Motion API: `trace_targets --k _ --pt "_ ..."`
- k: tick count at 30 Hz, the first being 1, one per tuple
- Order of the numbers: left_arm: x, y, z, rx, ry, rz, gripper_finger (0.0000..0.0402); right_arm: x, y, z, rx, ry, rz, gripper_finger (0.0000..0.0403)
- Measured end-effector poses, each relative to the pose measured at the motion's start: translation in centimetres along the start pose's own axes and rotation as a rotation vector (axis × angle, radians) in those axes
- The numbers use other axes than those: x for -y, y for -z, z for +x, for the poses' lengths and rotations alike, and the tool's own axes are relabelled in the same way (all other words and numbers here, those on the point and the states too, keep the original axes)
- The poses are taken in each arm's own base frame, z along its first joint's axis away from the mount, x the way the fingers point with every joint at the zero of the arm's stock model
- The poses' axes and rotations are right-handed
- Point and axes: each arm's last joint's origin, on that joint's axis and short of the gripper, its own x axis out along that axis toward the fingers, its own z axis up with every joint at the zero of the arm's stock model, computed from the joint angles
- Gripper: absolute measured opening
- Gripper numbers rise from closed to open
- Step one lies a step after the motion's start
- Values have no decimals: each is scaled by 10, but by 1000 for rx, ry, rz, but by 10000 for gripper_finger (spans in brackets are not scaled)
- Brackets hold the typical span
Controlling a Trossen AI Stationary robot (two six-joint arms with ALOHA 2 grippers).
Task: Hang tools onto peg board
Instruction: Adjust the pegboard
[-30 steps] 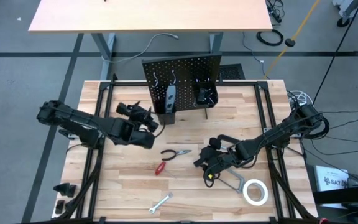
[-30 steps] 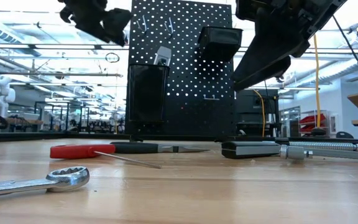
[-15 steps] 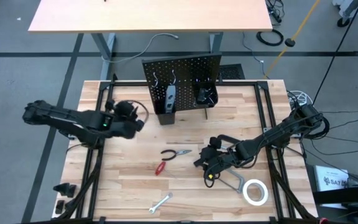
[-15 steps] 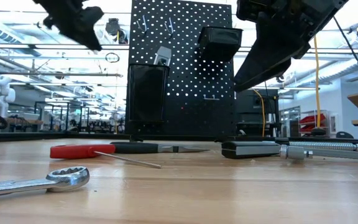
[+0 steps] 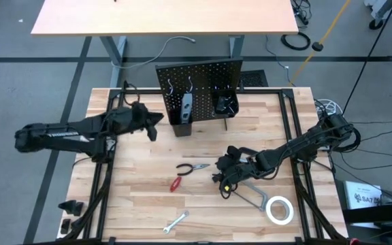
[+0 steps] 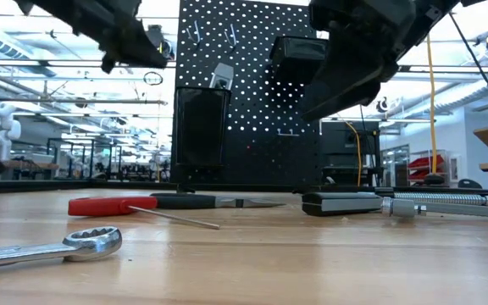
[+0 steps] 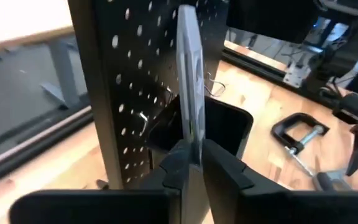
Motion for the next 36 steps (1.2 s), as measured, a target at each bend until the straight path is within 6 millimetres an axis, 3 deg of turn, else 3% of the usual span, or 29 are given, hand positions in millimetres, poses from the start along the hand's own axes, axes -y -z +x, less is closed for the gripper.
trace_targets --k 9,18,29,36 --pt "-25 -14 18 82 88 -100 3 0 0 0 2 -3 -47 222" --pt "-41 -13 24 48 84 -121 3 0 0 0 -4 0 -53 222" --pt "-53 -6 50 -11 59 -137 3 2 -1 1 -3 6 -48 222" --pt "-60 -7 51 -4 30 -139 3 2 -1 1 -4 6 -48 222"
